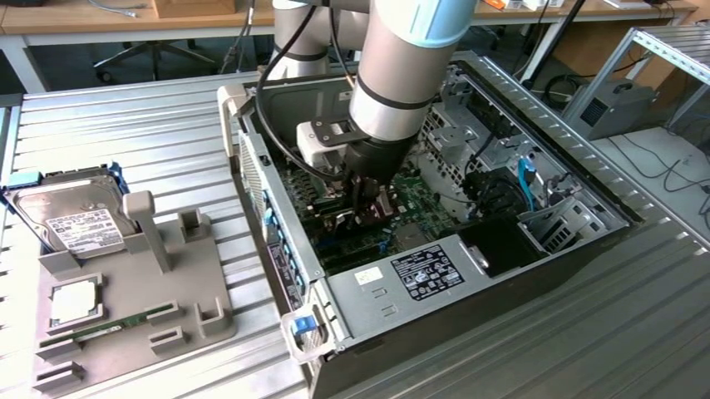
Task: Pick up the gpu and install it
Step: 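Insert the gpu into the slot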
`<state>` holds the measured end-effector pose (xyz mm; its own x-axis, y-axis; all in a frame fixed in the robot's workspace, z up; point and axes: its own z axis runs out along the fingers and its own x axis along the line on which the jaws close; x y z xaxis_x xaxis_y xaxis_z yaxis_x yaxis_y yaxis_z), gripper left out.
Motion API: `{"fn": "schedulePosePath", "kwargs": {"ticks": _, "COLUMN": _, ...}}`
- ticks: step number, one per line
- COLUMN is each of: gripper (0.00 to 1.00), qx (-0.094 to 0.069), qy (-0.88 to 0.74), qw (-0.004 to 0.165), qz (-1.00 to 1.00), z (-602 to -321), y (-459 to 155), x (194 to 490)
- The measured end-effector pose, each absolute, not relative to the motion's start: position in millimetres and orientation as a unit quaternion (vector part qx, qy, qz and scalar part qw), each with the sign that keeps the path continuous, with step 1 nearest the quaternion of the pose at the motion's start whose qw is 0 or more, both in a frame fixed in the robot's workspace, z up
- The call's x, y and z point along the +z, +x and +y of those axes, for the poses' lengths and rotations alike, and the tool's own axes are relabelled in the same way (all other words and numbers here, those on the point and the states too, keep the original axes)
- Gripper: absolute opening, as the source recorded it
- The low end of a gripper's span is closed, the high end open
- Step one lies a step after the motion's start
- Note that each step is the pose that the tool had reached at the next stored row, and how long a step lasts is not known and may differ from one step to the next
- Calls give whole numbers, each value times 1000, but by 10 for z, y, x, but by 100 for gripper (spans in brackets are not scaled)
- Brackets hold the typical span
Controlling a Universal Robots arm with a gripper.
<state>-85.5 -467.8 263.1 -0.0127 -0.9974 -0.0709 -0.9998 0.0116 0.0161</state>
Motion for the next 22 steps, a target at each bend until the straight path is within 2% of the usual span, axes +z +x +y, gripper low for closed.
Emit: {"fn": "schedulePosePath", "kwargs": {"ticks": 22, "gripper": 40, "qx": 30, "qy": -702, "qw": 20, "qz": 711, "z": -4677, "y": -905, "x": 2631}}
